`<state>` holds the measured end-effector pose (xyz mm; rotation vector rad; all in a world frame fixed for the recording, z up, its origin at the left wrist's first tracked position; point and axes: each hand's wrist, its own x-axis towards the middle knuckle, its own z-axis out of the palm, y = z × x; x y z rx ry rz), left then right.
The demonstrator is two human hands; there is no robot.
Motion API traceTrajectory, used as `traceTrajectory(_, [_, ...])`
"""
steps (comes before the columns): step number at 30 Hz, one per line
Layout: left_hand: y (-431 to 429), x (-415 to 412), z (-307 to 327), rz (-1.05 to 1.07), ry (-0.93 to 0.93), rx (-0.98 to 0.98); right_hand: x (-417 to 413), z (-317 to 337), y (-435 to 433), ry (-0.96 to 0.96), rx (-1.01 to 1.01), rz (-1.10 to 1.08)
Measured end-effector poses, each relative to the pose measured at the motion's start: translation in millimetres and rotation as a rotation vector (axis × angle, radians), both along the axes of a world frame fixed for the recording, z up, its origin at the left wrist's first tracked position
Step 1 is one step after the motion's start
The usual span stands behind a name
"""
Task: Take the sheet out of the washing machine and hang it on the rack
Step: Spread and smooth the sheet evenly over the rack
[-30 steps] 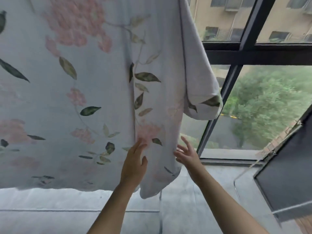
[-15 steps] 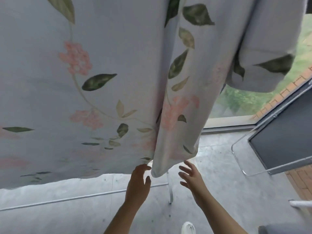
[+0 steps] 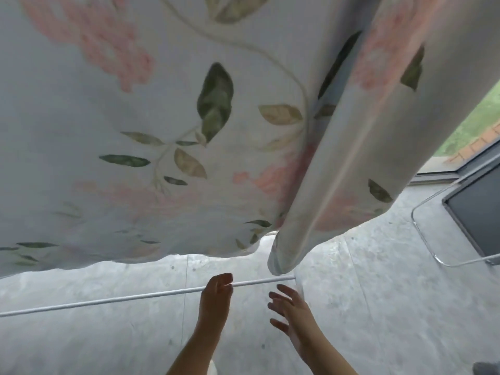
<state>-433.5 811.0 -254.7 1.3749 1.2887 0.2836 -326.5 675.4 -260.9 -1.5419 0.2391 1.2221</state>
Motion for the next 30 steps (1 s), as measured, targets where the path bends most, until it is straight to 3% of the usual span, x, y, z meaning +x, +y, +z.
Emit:
traceTrajectory(3, [12.2, 6.6, -69.1, 0.195, -0.195, -0.259, -13.8, -72.6, 21.9, 0.126, 0.090, -0.103])
traceTrajectory(7, [37.7, 23.3, -144.3, 0.331, -0.475, -0.504, -9.1, -162.3, 54.2, 0.302, 0.346, -0.432])
traceTrajectory(13, [70.7, 45.2, -187.8, 0.160, -0.793, -0.475, 20.1, -225.5, 81.5, 0.211, 0.676, -0.547])
traceTrajectory(17, [86.6, 53.2, -192.1, 0.199, -0.857, -0.385, 34.6, -235.8, 72.1, 0.136, 0.722, -0.675])
traceTrajectory(24, [95.7, 41.3, -196.9, 0.213, -0.781, -0.221, 82.3, -228.6, 23.4, -0.053, 0.791, -0.956])
traceTrajectory(30, [94.3, 43.1, -207.0, 0.111, -0.827, -0.282, 78.0, -222.9, 28.8, -0.077, 0.871, -0.684])
